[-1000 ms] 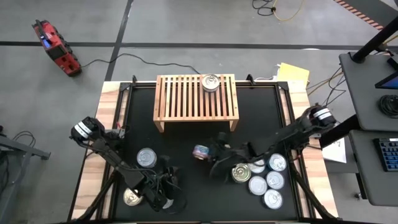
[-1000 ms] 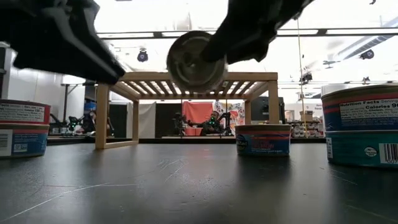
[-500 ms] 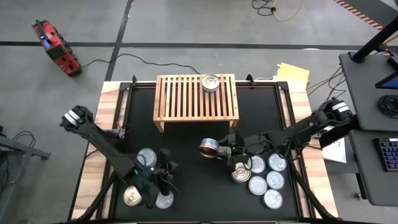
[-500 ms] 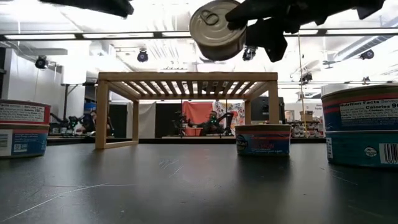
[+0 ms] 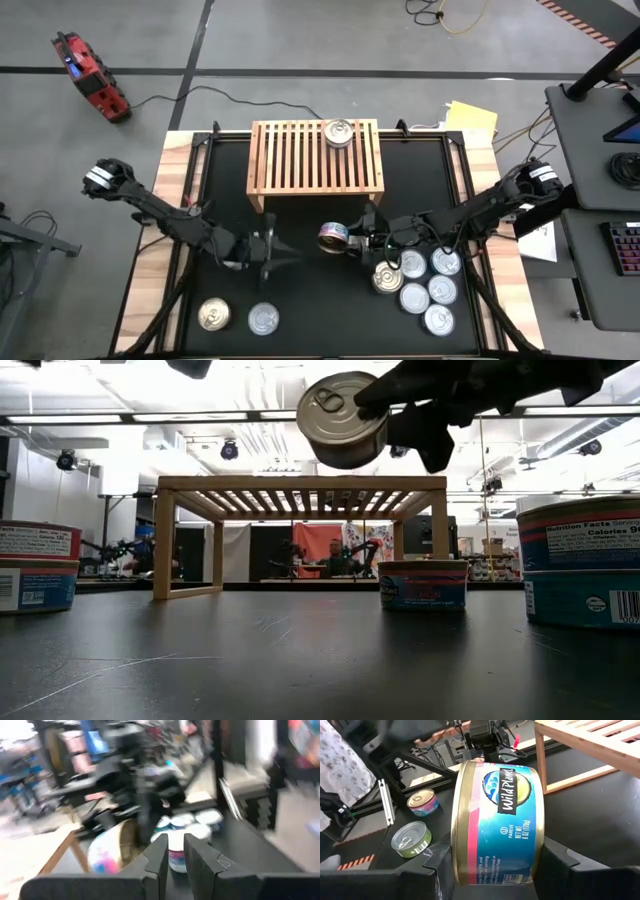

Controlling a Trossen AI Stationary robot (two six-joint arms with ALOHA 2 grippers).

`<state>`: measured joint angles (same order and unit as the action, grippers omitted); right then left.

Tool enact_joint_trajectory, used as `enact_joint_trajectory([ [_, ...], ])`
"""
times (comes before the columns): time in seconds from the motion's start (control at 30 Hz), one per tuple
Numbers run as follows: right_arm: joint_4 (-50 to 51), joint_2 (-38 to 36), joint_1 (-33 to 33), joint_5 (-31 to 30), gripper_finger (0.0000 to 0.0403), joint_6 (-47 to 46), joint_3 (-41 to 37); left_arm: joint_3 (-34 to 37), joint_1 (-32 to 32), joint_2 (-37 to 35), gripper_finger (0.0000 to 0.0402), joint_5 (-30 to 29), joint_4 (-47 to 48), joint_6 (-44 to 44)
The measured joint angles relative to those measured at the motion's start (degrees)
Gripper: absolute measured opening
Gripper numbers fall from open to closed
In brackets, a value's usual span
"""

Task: Stack canned seafood by type on shelf
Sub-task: Stack the blue and pink tuna can on top of the blue and pink tuna can

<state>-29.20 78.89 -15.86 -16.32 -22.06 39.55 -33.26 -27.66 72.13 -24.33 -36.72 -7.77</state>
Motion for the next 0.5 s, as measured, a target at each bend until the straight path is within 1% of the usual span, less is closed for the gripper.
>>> enact_joint_trajectory([
  [0.1, -0.52, 0.13, 0.0, -0.18, 0.0187, 0.52, 0.0, 3.26, 1.32, -0.08, 0.0047, -0.84, -5.77, 5.21],
  [0.17, -2.23, 0.88, -0.03, -0.15, 0.0187, 2.0, 0.0, 4.71, 1.71, -0.04, 0.0055, -1.19, -6.96, 8.06],
  [0.23, -4.04, 2.0, -0.13, -0.15, 0.0187, 2.62, 0.0, 5.78, 1.84, 0.27, 0.0067, -2.86, -8.17, 10.81],
  [0.33, -7.16, 3.72, -0.13, -0.13, 0.0187, 4.38, 0.05, 6.54, 1.97, 0.52, 0.0093, -5.18, -8.31, 14.11],
  [0.5, -12.11, 7.18, -0.13, 0.09, 0.0187, 6.57, 0.07, 6.77, 1.95, 1.83, 0.0156, -3.46, -7.64, 17.37],
])
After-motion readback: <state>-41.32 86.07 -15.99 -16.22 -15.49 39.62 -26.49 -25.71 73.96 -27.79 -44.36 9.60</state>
